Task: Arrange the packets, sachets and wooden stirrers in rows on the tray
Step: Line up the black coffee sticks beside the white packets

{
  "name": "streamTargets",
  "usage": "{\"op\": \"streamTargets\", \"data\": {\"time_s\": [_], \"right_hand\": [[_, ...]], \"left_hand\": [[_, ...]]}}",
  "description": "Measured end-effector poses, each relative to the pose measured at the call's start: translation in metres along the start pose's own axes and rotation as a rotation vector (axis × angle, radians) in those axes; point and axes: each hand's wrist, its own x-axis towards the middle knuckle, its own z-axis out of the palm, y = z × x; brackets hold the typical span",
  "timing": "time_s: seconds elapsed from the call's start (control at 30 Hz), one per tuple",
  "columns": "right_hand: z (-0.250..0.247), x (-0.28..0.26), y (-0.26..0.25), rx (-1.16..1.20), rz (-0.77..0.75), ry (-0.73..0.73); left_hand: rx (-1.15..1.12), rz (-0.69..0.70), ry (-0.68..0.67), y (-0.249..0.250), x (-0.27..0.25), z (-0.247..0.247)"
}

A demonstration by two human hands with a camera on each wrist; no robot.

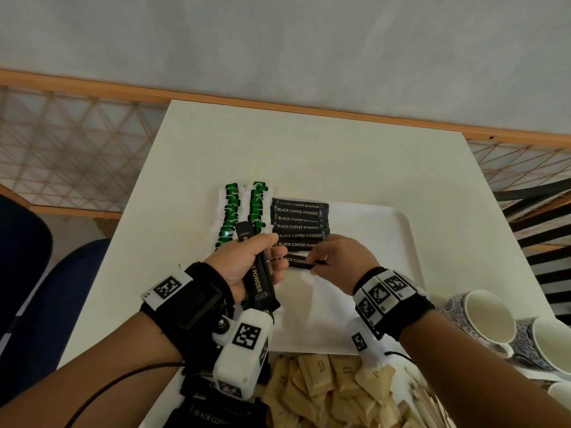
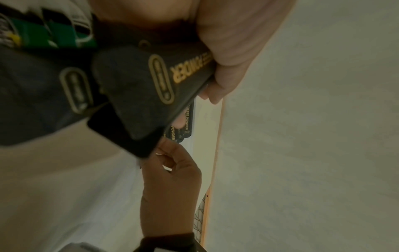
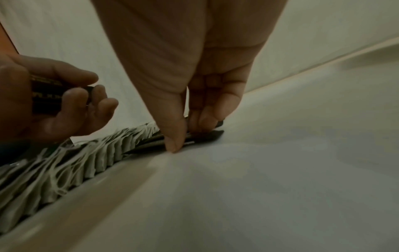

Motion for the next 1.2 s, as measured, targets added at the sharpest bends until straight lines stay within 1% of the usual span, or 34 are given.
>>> {"op": "streamTargets", "data": {"time_s": [0.13, 0.23, 0.33, 0.37, 0.43, 0.47, 0.6, 0.7, 0.8, 0.97, 1.1, 1.13, 1.17, 1.2], "right_hand": [[0.0, 0.005, 0.0, 0.03, 0.002, 0.049], [-0.001, 0.005, 0.002, 0.121, 0.01, 0.102], [-0.008, 0.003, 0.01, 0.275, 0.099, 0.22], [-0.01, 0.003, 0.013, 0.322, 0.147, 0.232], [-0.013, 0.004, 0.016, 0.363, 0.213, 0.21], [-0.013, 0.005, 0.017, 0.362, 0.219, 0.184], [-0.012, 0.009, 0.016, 0.345, 0.183, 0.118], [-0.012, 0.009, 0.017, 0.307, 0.161, 0.121], [-0.01, 0.009, 0.019, 0.29, 0.167, 0.146], [-0.01, 0.008, 0.017, 0.292, 0.171, 0.138], [-0.014, 0.001, 0.007, 0.378, 0.115, 0.242], [-0.015, -0.001, 0.001, 0.434, 0.095, 0.233], [-0.017, -0.003, -0.006, 0.519, 0.087, 0.187], [-0.019, -0.006, -0.014, 0.618, 0.083, 0.109]], "left_hand": [[0.017, -0.032, -0.023, -0.008, 0.0, 0.004], [0.014, -0.056, -0.021, -0.014, 0.001, 0.009], [0.015, -0.059, -0.01, -0.017, 0.004, 0.013], [0.016, -0.061, -0.007, -0.018, 0.005, 0.014], [0.011, -0.062, 0.002, -0.019, 0.006, 0.016], [0.008, -0.06, 0.007, -0.019, 0.006, 0.017], [-0.002, -0.047, 0.016, -0.019, 0.01, 0.019], [-0.006, -0.042, 0.019, -0.019, 0.011, 0.018], [-0.003, -0.037, 0.018, -0.019, 0.011, 0.017], [0.0, -0.023, 0.02, -0.018, 0.011, 0.015], [0.023, -0.004, -0.006, -0.017, 0.008, 0.016], [0.018, 0.009, -0.007, -0.016, 0.008, 0.016], [0.002, 0.025, -0.011, -0.014, 0.007, 0.016], [-0.023, 0.043, -0.019, -0.013, 0.007, 0.017]]}}
